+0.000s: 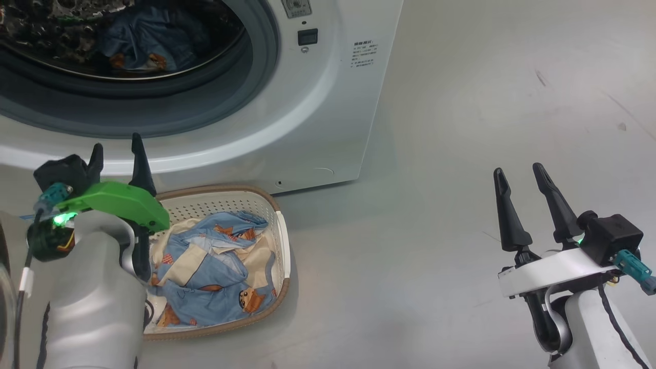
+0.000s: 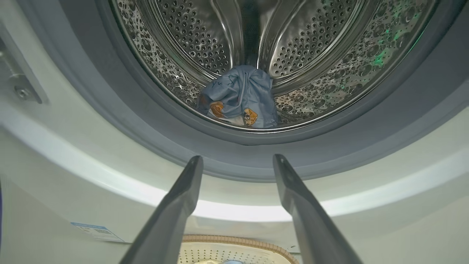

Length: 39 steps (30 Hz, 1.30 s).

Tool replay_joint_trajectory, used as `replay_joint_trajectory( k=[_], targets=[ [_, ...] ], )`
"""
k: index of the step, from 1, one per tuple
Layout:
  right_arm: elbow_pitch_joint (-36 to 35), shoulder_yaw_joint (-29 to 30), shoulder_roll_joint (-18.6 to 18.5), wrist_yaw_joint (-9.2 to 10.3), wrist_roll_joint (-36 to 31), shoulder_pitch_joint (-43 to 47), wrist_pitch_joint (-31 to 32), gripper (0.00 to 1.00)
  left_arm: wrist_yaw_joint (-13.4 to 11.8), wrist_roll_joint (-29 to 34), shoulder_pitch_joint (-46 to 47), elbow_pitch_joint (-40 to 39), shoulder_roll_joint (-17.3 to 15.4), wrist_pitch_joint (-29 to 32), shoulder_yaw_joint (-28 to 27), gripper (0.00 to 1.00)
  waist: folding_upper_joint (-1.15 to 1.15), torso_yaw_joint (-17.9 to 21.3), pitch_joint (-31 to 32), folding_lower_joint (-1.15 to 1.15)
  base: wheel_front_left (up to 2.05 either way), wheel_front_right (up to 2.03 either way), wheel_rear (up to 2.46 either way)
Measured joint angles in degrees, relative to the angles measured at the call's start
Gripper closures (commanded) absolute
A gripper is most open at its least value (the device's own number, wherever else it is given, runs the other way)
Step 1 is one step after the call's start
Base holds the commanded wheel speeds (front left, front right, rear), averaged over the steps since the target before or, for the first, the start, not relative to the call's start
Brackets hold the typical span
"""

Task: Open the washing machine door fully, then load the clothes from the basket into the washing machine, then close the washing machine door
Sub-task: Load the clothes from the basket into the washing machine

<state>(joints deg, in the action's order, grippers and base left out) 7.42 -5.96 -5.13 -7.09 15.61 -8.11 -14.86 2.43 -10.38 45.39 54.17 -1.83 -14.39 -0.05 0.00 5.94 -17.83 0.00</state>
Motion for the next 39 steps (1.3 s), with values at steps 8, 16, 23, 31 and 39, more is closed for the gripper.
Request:
replay_joint_trajectory(
  k=[8,16,23,31,39],
  targets=[
    [0.3,0.7,-0.4,0.0,-0.1,2.1,0.0,0.0,1.0,-1.6,-8.1,-5.3,0.2,0.0,-0.7,0.0,0.0,-0.5,3.8,0.0,0.0,0.0,0.0],
    [0.5,0.7,-0.4,0.0,-0.5,4.0,0.0,0.0,1.5,-1.6,-16.9,-10.7,0.2,0.0,0.0,0.0,0.0,-1.0,8.0,0.0,0.0,0.0,0.0],
    [0.6,1.0,-0.8,0.0,-0.6,6.4,0.0,0.0,1.5,-1.6,-24.3,-16.6,0.2,0.0,0.2,0.0,0.0,-1.4,11.7,0.0,0.0,0.0,0.0],
    [0.7,1.1,-1.8,0.0,-1.0,9.2,0.0,0.0,1.7,-2.3,-33.2,-23.2,0.2,0.0,0.7,0.0,0.0,-2.2,15.9,0.0,0.0,0.0,0.0],
    [0.5,0.6,-2.1,0.0,-1.0,10.3,0.0,0.0,1.7,-3.7,-38.9,-30.3,0.1,0.0,1.4,0.0,0.0,-3.0,17.9,0.0,0.0,0.0,0.0]
  ],
)
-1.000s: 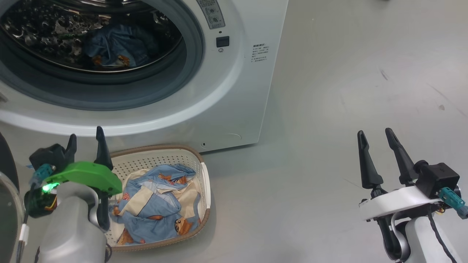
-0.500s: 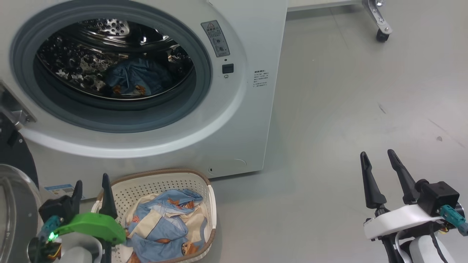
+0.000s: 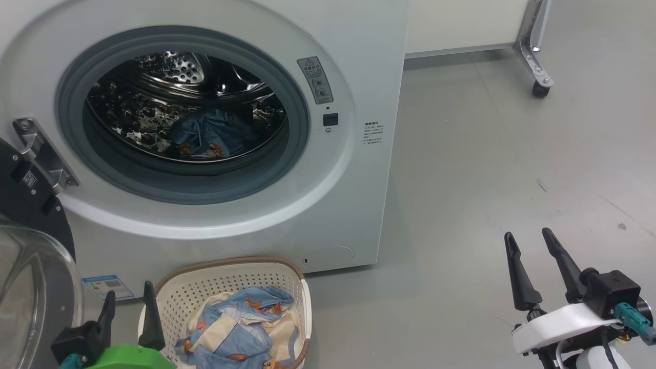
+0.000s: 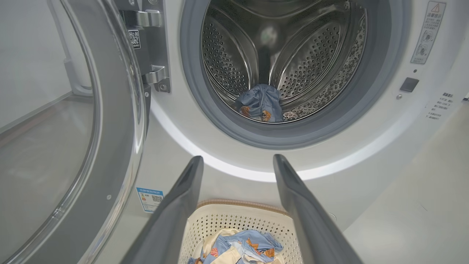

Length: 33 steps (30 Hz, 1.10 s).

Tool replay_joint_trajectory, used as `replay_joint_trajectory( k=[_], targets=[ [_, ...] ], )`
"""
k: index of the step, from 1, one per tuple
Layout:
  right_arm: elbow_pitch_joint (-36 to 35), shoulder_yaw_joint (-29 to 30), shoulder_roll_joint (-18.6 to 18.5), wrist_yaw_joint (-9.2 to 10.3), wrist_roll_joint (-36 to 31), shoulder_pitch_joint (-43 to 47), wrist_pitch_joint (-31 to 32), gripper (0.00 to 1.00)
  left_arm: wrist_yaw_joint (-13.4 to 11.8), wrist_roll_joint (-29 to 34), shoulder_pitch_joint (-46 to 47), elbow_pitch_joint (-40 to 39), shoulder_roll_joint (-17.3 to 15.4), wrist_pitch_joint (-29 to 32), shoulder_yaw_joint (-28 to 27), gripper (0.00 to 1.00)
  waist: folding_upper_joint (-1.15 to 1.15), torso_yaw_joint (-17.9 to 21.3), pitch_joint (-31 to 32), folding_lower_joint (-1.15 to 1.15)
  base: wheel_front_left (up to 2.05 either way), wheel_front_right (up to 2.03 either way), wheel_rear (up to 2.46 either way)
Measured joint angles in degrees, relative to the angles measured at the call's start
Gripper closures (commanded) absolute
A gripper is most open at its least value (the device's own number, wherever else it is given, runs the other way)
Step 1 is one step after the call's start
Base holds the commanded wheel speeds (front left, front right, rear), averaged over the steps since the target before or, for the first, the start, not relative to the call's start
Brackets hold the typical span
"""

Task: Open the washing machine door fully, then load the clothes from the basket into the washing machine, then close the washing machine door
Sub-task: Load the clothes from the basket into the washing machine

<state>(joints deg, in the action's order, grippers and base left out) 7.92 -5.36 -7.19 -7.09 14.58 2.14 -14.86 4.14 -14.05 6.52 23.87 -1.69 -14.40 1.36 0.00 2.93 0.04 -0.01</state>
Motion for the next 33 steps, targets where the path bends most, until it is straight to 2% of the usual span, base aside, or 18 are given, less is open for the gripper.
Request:
replay_joint_trajectory(
  k=[6,16,33],
  targets=[
    [-0.4,0.7,-0.3,0.0,0.0,0.5,0.0,0.0,-0.1,-0.1,-2.8,-2.8,0.0,0.0,1.5,0.0,0.0,-0.5,0.2,0.0,0.0,0.0,0.0],
    [-0.6,-0.2,-0.5,0.0,0.0,0.8,0.0,0.0,-1.7,-1.1,-6.4,-8.6,-0.1,0.0,1.8,0.0,0.0,-1.2,0.3,0.0,0.0,0.0,0.0],
    [-0.5,-0.9,-0.6,0.0,0.0,1.5,0.0,0.0,-3.2,-0.6,-10.5,-13.9,-0.2,0.0,3.1,0.0,0.0,-1.8,0.3,0.0,0.0,0.0,0.0]
  ],
)
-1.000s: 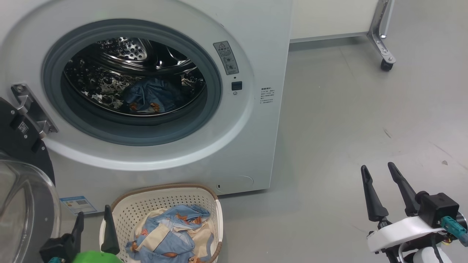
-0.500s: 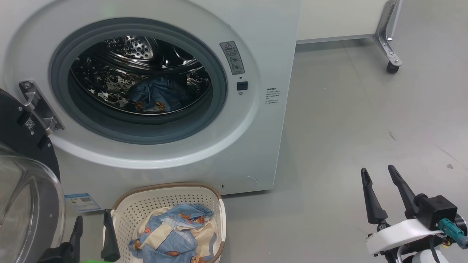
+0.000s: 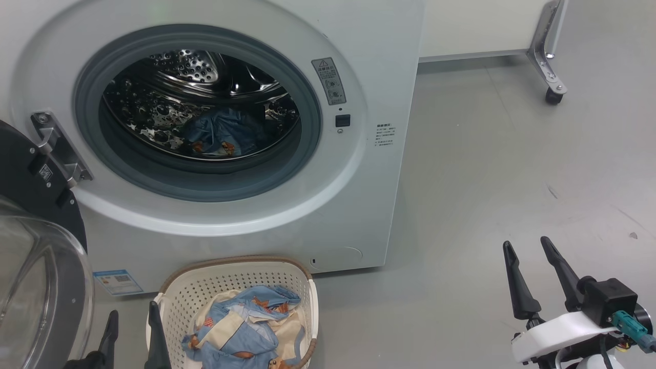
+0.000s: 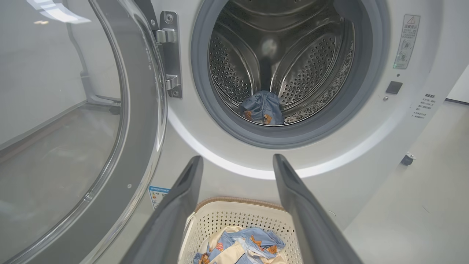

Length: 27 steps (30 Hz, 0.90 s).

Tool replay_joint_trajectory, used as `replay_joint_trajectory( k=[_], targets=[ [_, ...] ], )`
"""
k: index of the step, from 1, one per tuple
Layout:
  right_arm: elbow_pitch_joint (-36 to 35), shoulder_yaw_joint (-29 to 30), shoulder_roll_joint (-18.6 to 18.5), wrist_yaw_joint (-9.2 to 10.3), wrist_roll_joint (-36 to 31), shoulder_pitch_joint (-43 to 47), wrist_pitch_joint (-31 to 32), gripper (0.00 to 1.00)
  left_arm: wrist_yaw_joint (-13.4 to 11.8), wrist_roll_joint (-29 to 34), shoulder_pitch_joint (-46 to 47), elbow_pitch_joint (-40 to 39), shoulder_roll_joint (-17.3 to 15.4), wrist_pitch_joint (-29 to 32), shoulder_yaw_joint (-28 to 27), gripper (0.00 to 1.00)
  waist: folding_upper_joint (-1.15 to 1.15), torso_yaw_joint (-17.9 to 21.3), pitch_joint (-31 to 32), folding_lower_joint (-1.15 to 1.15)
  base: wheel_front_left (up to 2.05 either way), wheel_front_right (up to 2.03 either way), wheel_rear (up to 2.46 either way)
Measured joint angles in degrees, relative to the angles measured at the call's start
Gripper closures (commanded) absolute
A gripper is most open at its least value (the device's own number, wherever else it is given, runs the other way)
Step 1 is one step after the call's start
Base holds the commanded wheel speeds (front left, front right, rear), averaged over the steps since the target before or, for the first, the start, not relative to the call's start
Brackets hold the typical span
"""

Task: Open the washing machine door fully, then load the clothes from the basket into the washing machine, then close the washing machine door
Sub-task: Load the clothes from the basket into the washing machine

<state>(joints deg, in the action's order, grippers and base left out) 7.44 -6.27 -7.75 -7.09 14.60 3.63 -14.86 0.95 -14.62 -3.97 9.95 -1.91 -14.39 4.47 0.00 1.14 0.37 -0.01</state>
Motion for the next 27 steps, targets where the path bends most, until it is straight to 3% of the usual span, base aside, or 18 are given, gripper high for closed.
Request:
replay_joint_trajectory(
  k=[27],
  targets=[
    [-0.9,0.0,0.2,0.0,0.0,0.2,0.0,0.0,-1.6,0.8,-1.6,-5.0,-0.1,0.0,1.8,0.0,0.0,0.8,-3.9,0.0,0.0,0.0,0.0]
  ],
)
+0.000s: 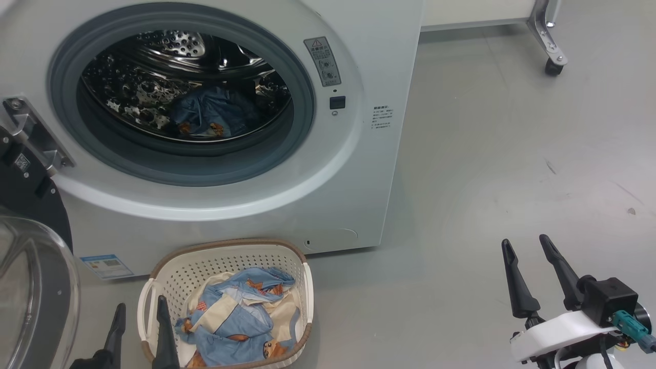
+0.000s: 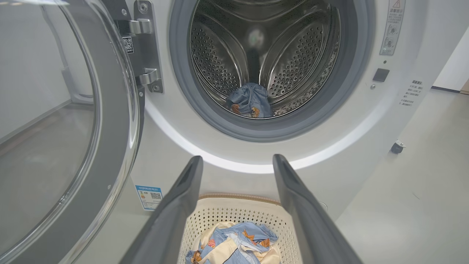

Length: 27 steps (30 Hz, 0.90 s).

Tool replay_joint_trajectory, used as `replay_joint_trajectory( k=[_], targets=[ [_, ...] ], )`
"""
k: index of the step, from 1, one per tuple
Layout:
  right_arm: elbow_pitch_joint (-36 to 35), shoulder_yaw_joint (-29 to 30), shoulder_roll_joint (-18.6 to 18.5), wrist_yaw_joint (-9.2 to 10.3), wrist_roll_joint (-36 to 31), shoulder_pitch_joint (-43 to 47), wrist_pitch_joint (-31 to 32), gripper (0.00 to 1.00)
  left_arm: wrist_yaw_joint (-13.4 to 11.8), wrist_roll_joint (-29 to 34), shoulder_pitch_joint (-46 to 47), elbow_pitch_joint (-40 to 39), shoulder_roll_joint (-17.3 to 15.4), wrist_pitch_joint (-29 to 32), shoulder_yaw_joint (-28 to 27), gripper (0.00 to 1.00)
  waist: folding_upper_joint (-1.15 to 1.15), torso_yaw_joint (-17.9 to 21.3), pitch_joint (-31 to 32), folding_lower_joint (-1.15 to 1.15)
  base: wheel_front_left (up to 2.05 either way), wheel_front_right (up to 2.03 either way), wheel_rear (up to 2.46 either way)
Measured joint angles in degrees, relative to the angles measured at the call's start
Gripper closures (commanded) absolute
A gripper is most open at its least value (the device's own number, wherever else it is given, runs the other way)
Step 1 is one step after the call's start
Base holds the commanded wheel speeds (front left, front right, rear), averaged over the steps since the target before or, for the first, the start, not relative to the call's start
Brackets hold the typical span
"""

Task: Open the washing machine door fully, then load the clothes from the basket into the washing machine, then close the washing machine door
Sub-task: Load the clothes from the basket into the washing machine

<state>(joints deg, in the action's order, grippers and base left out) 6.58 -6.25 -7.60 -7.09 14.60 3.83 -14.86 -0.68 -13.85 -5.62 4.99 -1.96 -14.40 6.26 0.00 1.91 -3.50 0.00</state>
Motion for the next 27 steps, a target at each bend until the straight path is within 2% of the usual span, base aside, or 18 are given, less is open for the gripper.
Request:
replay_joint_trajectory(
  k=[12,27],
  targets=[
    [-1.0,-0.9,1.0,0.0,0.0,-2.4,0.0,0.0,0.0,-0.8,0.9,1.0,-0.2,3.4,0.7,0.0,0.0,1.4,-5.2,0.0,0.0,0.0,0.0],
    [-1.6,-2.0,2.4,0.0,0.1,-8.5,0.0,0.0,0.0,-1.7,8.8,4.8,-2.4,11.8,-0.6,0.0,0.0,4.7,-14.2,0.0,0.0,0.0,0.0]
  ],
)
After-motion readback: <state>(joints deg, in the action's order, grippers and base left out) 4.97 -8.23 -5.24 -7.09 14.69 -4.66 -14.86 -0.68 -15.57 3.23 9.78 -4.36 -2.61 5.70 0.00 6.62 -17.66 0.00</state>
